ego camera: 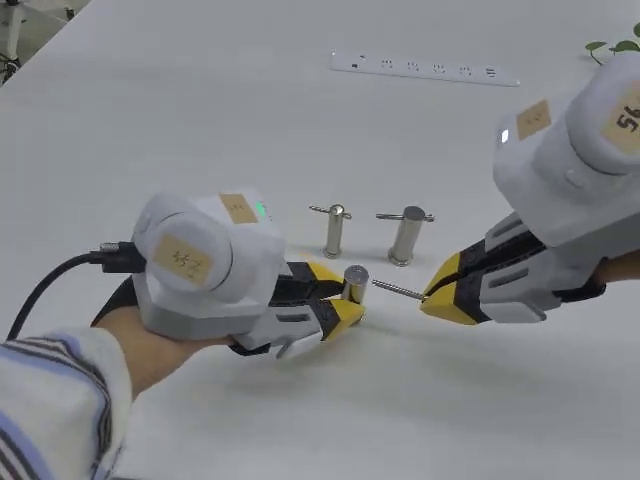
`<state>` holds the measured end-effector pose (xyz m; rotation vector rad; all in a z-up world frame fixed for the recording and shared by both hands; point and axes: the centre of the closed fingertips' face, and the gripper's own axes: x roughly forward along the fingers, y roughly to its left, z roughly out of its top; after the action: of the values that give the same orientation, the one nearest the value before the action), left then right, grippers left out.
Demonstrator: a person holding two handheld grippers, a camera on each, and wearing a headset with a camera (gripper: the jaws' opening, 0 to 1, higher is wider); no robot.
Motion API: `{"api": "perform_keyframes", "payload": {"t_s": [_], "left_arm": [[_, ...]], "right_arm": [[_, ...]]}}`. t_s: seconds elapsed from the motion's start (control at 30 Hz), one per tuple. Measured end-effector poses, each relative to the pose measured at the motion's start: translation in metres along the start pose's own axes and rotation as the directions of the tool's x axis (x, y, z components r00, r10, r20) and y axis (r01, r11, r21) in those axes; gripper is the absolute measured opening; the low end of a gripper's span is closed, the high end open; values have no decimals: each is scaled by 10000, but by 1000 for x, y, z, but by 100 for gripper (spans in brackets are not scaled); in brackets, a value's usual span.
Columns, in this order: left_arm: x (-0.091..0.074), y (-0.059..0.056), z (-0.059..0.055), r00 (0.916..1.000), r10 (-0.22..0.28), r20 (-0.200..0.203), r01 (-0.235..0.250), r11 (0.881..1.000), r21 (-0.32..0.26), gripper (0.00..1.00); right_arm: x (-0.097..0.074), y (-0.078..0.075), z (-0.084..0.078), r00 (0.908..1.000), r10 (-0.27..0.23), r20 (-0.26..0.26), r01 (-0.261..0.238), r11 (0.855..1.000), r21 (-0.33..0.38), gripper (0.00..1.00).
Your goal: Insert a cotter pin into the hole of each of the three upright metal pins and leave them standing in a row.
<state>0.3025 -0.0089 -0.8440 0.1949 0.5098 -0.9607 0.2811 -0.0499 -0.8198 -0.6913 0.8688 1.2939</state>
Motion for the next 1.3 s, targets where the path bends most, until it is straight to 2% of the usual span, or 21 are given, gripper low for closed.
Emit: {"api": "perform_keyframes", "payload": {"t_s": [0.53, 0.63, 0.73, 1.07, 1.3], "left_arm": [[-1, 2, -2, 10000, -31, -21, 31, 9999, -132, 11], [-1, 1, -2, 10000, -65, -12, 64, 9999, -156, 11], [-1, 1, -2, 9999, -81, -64, 80, 9999, -80, 11], [-1, 1, -1, 9999, -66, -86, 65, 9999, -112, 11], [-1, 1, -1, 9999, -62, -118, 61, 9999, -105, 11]], "right_arm": [[6, -5, -1, 9995, -33, -304, 13, 9978, -658, 3], [7, -5, 2, 9999, -75, -122, 67, 9982, -589, 3], [8, -8, 1, 9995, -268, -192, 250, 9958, -878, 3], [15, -8, 1, 9997, -238, -61, 234, 9975, -673, 3], [11, -9, 4, 9995, -321, 63, 325, 9958, -856, 3]]}}
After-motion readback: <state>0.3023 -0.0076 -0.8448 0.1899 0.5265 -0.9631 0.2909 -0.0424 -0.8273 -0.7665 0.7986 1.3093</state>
